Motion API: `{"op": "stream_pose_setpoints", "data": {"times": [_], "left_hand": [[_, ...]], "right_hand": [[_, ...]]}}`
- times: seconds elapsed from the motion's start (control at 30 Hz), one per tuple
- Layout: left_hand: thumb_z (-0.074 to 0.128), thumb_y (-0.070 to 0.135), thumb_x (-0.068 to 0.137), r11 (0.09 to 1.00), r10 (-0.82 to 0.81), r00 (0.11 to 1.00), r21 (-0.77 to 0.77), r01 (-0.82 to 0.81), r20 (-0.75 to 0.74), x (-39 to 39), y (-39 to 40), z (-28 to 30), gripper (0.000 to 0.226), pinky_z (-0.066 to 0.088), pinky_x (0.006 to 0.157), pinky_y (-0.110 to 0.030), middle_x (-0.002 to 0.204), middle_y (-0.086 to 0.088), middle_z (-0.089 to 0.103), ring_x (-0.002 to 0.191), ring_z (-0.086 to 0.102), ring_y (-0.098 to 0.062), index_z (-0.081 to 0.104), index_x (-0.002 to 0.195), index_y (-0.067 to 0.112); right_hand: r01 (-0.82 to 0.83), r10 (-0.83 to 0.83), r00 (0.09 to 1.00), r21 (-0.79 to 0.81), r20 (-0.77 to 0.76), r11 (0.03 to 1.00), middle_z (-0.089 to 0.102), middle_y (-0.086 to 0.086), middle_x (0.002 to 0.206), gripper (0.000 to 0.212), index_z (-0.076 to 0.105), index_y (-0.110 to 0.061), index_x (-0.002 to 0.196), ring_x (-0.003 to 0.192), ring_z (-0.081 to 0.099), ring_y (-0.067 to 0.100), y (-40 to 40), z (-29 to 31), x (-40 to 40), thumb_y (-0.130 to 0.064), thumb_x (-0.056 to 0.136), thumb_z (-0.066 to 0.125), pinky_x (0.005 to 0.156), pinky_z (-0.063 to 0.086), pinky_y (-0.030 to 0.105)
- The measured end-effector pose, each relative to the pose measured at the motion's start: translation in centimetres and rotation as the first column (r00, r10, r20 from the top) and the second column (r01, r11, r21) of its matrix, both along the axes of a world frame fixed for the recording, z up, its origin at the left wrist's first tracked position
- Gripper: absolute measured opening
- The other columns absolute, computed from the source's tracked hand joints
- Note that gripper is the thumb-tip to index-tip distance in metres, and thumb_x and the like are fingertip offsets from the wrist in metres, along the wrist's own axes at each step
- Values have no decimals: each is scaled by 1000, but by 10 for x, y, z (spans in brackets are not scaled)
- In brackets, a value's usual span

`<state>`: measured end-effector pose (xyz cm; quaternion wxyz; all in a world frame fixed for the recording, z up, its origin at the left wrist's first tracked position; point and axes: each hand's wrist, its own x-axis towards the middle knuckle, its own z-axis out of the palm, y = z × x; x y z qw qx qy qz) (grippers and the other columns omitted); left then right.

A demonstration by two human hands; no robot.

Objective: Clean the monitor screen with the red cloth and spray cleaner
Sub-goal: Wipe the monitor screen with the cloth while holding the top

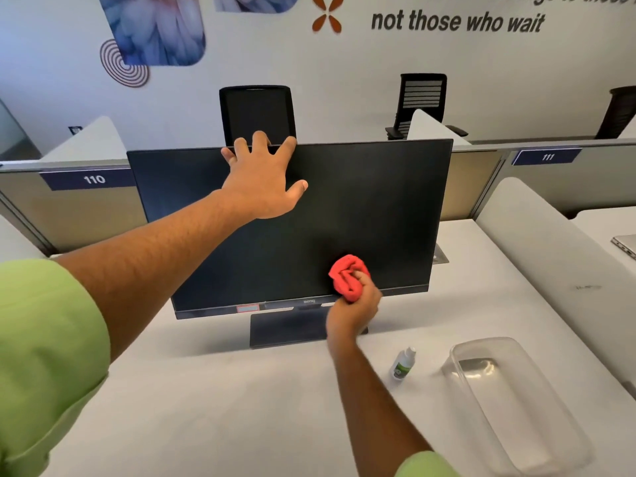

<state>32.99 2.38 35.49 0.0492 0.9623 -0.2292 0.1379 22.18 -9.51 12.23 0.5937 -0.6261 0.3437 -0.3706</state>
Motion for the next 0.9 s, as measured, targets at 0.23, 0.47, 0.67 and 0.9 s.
{"op": "stream_pose_setpoints", "data": {"times": [0.23,0.47,0.67,0.9], "left_hand": [[46,64,92,999,-10,999,50,12,-40,-1,5,6,76,18,112,-73,149,-22,28,134,29,-52,18,155,30],[36,71,93,996,-52,997,75,56,-54,-2,33,22,81,27,115,-63,152,-15,37,140,36,-39,25,157,21],[33,65,96,992,-16,999,123,11,40,9,99,19,74,32,112,-60,149,-18,45,132,45,-43,33,154,18],[34,57,99,996,-84,996,-18,84,-17,12,107,2,67,17,118,-63,157,-8,35,143,26,-42,25,157,24]], "right_hand": [[-468,448,884,-228,-133,854,70,9,116,42,80,-9,110,107,69,24,55,-9,-20,19,82,65,97,59,41],[-55,59,998,-246,11,968,64,8,122,62,71,-23,125,113,65,28,-55,38,-29,19,80,58,105,53,44],[50,-78,986,-188,-144,981,57,4,138,38,61,-34,143,126,61,29,-113,39,-13,-24,106,59,110,54,53],[-14,1,996,-149,-88,989,62,-5,126,58,67,-41,126,110,66,25,17,3,0,1,88,52,90,45,30]]}}
